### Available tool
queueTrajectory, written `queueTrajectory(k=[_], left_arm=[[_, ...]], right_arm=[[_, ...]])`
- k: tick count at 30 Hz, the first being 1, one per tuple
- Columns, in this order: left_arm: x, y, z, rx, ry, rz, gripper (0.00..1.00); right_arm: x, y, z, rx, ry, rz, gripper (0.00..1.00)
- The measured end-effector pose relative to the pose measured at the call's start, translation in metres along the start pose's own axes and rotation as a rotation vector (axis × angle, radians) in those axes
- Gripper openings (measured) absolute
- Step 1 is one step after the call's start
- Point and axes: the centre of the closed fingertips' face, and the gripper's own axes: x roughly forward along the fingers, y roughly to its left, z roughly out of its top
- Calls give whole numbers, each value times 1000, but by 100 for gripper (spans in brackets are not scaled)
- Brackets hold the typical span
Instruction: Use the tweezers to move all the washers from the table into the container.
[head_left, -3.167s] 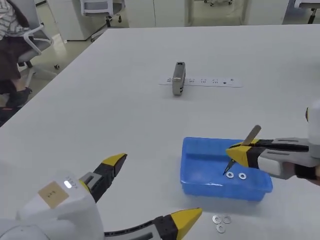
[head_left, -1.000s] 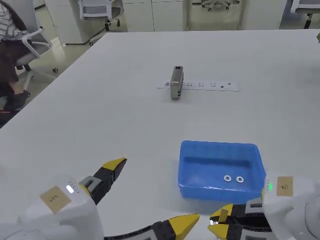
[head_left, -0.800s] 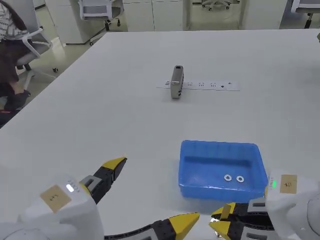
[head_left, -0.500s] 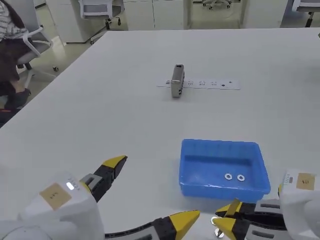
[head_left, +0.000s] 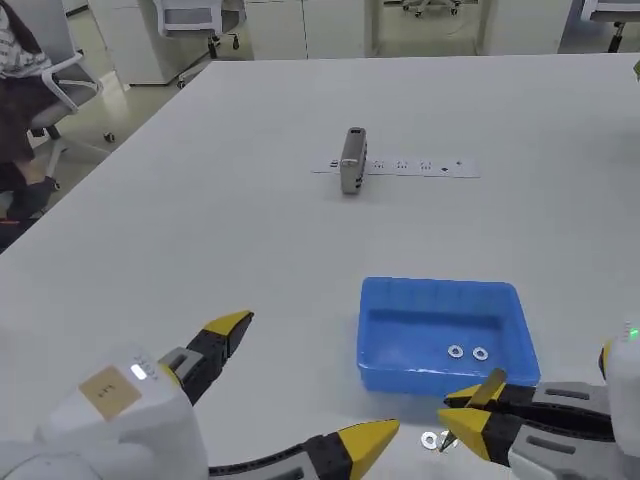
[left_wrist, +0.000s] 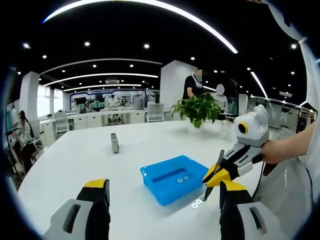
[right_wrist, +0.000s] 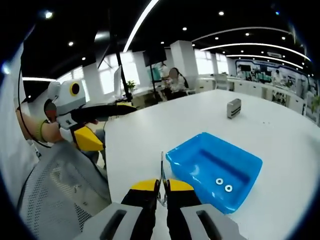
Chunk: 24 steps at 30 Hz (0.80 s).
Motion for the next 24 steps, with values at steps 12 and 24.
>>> queueTrajectory(k=[12, 24], left_arm=[[-1, 1, 0, -2, -2, 3, 92], [-2, 3, 2, -10, -11, 10, 92]], right_arm=[[-10, -11, 29, -24, -67, -33, 3], [-12, -27, 50, -39, -94, -59, 3]])
